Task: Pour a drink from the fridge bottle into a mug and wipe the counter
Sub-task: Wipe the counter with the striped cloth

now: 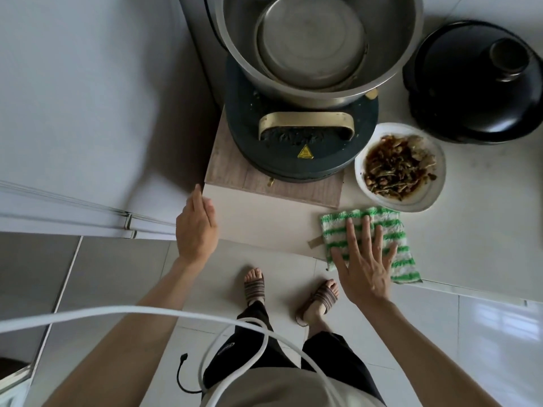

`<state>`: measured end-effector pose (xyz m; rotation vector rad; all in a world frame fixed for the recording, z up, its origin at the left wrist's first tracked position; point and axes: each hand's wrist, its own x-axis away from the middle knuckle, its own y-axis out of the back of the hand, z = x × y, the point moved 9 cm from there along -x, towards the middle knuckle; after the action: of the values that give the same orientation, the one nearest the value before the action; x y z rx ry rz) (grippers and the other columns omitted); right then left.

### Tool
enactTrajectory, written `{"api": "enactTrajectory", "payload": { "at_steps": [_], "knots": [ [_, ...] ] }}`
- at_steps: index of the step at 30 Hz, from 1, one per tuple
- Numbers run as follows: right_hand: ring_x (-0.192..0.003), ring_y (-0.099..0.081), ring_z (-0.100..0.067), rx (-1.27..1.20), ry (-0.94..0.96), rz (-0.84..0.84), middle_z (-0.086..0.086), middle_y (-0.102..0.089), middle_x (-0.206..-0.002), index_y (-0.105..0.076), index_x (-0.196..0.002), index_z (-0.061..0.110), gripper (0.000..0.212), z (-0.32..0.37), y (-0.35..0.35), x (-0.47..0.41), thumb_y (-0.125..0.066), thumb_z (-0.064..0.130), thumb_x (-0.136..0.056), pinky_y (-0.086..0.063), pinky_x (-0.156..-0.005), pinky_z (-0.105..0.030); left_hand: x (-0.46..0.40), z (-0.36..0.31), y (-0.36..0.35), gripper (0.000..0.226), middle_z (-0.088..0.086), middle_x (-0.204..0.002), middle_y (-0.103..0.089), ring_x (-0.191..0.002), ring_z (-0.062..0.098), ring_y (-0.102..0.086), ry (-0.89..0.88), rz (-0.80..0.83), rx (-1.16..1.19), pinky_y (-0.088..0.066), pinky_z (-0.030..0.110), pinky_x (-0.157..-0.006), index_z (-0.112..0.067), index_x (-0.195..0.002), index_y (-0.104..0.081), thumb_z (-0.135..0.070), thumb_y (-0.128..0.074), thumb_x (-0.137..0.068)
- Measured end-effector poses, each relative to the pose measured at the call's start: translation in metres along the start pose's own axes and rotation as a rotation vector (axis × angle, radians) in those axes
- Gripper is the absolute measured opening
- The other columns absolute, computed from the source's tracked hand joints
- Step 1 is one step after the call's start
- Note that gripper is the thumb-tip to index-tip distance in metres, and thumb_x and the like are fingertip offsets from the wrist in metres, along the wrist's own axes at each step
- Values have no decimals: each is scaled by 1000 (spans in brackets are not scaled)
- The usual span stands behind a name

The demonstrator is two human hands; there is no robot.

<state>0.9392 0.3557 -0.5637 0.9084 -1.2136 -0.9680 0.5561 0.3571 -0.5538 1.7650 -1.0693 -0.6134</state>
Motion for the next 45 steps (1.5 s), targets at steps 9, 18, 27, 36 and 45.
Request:
{"api": "enactTrajectory", "payload": {
  "at_steps": [9, 18, 27, 36, 45],
  "knots": [
    [-153, 13, -32, 48, -31, 21, 0, 17, -167, 11, -159, 35, 70, 0, -7, -2, -12, 64, -99, 3, -118, -67, 3, -10, 0, 54, 20, -136, -54, -110, 39, -58, -103, 38, -52, -48, 46, -88, -1, -149, -26, -28, -26, -102],
    [-153, 15, -32, 46, -31, 26, 0, 18, -167, 14, -158, 35, 70, 1, -7, -2, -7, 65, -98, 6, -118, -66, 1, -9, -1, 54, 18, -127, -59, -109, 37, -58, -97, 42, -16, -48, 44, -91, 0, -149, -26, -25, -27, -102],
    [-153, 14, -34, 29, 34, 0, -4, 14, -168, 8, -160, 26, 72, 89, -22, 7, -7, 62, -100, 4, -120, -63, 0, -8, -5, 53, 21, -132, -56, -111, 35, -57, -150, 72, 27, -48, 42, -94, 1, -149, -23, -25, -26, -103],
    [-153, 14, -30, 157, 456, 87, -1, 14, -167, 4, -161, 23, 75, 276, -44, -6, -26, 55, -100, 5, -121, -59, 2, 12, -5, 46, -1, -146, -50, -132, 7, -47, 130, 150, 584, -34, 11, -104, -21, -149, -37, -33, -31, -105],
    [-154, 12, -23, 157, 555, 90, 6, 12, -168, 8, -160, 28, 79, 287, -33, -16, -26, 63, -98, 3, -122, -57, -5, 21, -2, 59, 4, -164, -18, -150, 18, -19, 3, 133, 412, -22, 33, -121, -18, -155, -12, -43, -24, -103]
  ]
}}
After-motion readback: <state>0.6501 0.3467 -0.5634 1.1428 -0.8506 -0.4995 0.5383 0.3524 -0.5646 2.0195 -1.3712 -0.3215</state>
